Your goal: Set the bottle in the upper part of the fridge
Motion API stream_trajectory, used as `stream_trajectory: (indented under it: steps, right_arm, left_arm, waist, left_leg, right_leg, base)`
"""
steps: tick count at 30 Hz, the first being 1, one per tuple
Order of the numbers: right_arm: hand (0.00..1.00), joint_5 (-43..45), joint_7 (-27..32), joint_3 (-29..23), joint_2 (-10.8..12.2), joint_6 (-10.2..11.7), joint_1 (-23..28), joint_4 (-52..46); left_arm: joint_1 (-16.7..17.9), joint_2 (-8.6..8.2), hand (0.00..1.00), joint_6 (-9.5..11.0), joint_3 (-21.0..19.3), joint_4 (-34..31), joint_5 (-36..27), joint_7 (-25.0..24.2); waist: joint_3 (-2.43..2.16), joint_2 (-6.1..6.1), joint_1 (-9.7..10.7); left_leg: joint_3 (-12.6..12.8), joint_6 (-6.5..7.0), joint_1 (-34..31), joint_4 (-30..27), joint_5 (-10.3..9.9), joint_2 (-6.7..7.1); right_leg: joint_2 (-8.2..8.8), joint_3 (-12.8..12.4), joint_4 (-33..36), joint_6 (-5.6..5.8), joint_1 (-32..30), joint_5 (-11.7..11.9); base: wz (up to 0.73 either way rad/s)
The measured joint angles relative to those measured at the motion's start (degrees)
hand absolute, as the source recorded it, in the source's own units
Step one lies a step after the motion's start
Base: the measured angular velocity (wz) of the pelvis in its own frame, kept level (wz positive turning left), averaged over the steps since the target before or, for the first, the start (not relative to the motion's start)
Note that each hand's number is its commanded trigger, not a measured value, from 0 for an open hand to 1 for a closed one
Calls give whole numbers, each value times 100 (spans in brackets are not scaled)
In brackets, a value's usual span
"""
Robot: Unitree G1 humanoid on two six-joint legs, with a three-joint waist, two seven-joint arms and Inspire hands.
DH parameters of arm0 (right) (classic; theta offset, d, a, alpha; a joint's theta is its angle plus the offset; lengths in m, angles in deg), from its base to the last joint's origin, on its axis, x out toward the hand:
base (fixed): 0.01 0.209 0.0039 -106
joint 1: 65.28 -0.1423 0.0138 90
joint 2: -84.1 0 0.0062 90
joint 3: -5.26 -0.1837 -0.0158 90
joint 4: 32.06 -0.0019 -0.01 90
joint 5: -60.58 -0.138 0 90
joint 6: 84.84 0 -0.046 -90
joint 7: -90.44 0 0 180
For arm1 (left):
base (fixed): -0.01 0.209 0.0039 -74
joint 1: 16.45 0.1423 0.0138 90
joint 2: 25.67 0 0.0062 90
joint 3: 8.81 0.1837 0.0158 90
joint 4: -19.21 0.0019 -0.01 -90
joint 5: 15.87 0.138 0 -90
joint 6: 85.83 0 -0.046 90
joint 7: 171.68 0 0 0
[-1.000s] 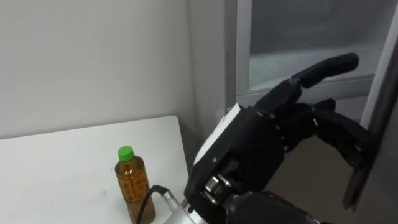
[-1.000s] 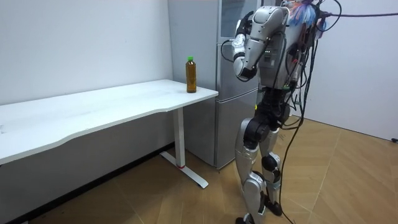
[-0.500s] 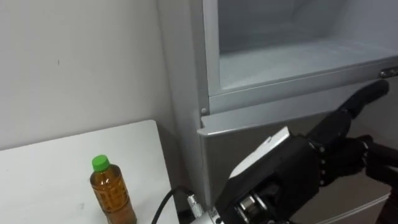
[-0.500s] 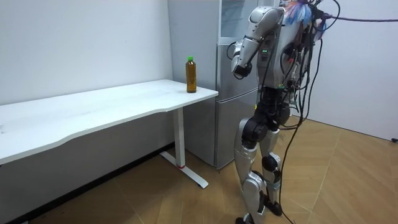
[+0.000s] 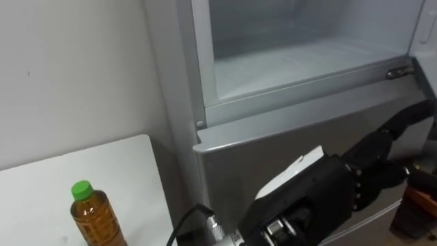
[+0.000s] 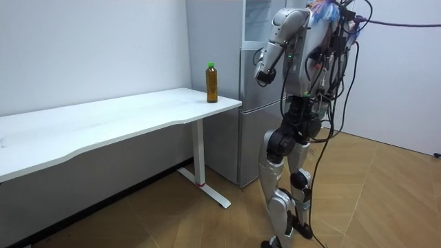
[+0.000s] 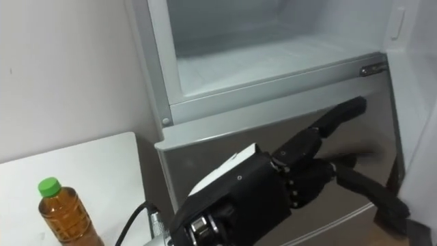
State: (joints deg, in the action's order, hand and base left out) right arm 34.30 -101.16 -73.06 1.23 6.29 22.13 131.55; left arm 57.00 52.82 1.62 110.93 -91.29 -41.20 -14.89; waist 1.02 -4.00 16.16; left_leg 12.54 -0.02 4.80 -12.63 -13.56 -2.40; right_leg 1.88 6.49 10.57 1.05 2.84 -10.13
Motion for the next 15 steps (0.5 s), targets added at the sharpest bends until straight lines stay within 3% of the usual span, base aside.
stream_trajectory:
  steps: [3, 6, 15]
  right_arm:
    - [0, -124, -39, -183, -64, -1, 56, -8]
    - [0, -255, -47, -269, -106, -3, 75, 12]
    - [0, -552, -113, -411, -137, -2, 188, 22]
  left_arm:
    - [-1, 151, 0, -23, -4, 162, -45, -4]
    - [-1, 158, 0, -215, -13, 274, -42, -6]
    - [-1, 116, 0, -232, -12, 339, -22, -109]
  waist:
    - [15, -47, 72]
    - [23, -73, 103]
    - [25, -70, 174]
  left_leg:
    - [33, 0, 3, 1, 0, -14]
    - [150, 0, -4, 2, 0, -21]
    - [300, -1, 109, 66, 0, -20]
  right_leg:
    - [-8, -6, 1, -11, 2, 7]
    - [-8, -41, 7, -20, -68, 13]
    - [-24, -197, -3, -13, -88, 18]
  base:
    - [0]
    - [-9]
    - [-11]
